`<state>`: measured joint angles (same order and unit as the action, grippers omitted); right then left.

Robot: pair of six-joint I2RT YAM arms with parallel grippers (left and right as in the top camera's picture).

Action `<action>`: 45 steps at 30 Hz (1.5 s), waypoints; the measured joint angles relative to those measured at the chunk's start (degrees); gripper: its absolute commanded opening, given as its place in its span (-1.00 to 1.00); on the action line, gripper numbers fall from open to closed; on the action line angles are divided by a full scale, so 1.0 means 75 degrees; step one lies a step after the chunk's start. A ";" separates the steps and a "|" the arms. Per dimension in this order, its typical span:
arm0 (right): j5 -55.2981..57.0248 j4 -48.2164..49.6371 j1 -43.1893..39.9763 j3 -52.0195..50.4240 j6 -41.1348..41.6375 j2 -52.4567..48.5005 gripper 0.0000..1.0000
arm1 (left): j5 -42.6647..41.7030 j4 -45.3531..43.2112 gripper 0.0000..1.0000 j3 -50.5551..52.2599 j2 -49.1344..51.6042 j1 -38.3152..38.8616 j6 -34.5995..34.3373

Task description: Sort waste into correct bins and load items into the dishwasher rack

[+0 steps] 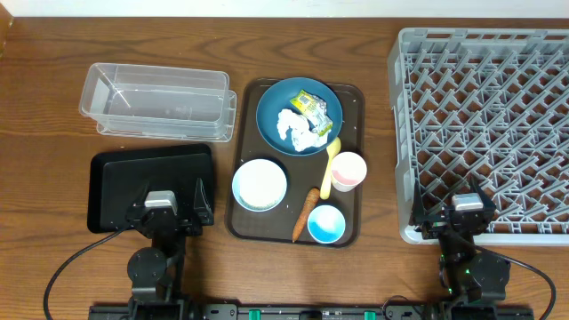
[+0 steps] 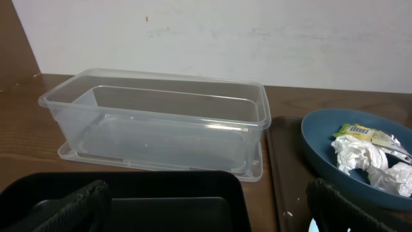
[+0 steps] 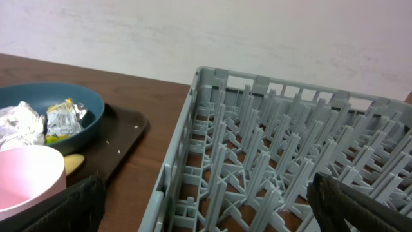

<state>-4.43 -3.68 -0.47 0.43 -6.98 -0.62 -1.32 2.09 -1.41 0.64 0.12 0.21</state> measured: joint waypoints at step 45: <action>0.0038 -0.6965 0.0000 0.7356 0.0796 -0.6953 0.98 | -0.2040 0.6662 0.98 -0.8303 0.7851 -0.0006 -0.0694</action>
<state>-4.14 -55.92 -0.47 55.59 -1.02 -52.77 -16.62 52.05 -63.68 59.53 0.08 -4.99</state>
